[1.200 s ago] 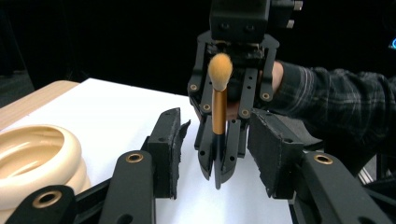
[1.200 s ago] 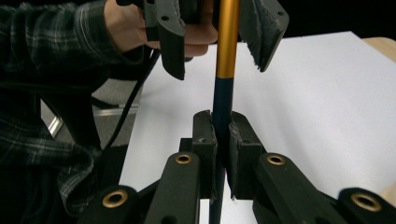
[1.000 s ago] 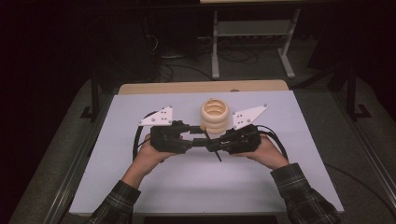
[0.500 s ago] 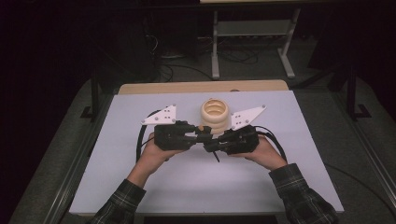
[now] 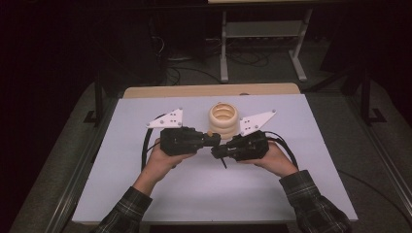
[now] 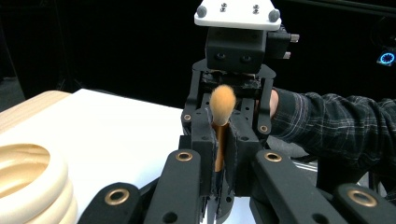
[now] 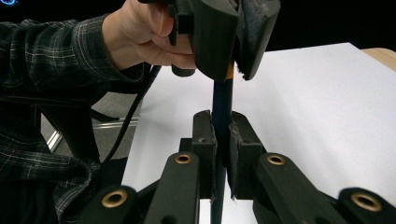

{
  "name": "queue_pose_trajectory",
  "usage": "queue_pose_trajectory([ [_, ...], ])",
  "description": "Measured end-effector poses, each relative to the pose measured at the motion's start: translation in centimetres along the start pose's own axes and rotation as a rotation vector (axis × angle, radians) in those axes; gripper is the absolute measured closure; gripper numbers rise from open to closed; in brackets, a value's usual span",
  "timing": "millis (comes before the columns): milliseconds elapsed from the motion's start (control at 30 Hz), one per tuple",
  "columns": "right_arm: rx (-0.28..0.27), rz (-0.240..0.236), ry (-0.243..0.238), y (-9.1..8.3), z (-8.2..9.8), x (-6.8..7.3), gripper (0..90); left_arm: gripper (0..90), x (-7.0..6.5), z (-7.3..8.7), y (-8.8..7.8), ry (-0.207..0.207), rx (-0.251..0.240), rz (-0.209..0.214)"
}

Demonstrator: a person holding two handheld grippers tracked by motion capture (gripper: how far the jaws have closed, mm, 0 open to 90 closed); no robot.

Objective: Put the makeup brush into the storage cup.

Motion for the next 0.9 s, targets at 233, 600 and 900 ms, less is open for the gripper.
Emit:
queue_pose_trajectory([
  [233,0.003,0.023,0.002,-0.1,0.0,-0.2,71.3,84.6,0.1,0.1,-0.1,-0.018,-0.002,-0.005],
  [600,0.002,0.127,0.042,-1.0,0.4,-1.1,24.6,84.6,0.9,-0.1,0.4,-0.020,0.041,-0.027],
  [900,0.039,0.237,0.070,-2.4,1.6,-1.4,11.9,84.6,1.8,-0.9,-0.1,-0.025,0.027,-0.046],
])
Point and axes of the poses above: each handheld gripper's, and its own axes: y roughly forward along the jaws, z roughly out of its underside, x roughly to its left, the point moved 9 cm from there along y, roughly forward along the jaws, and after that the axes turned 4 degrees about -y, right-handed, at the moved point
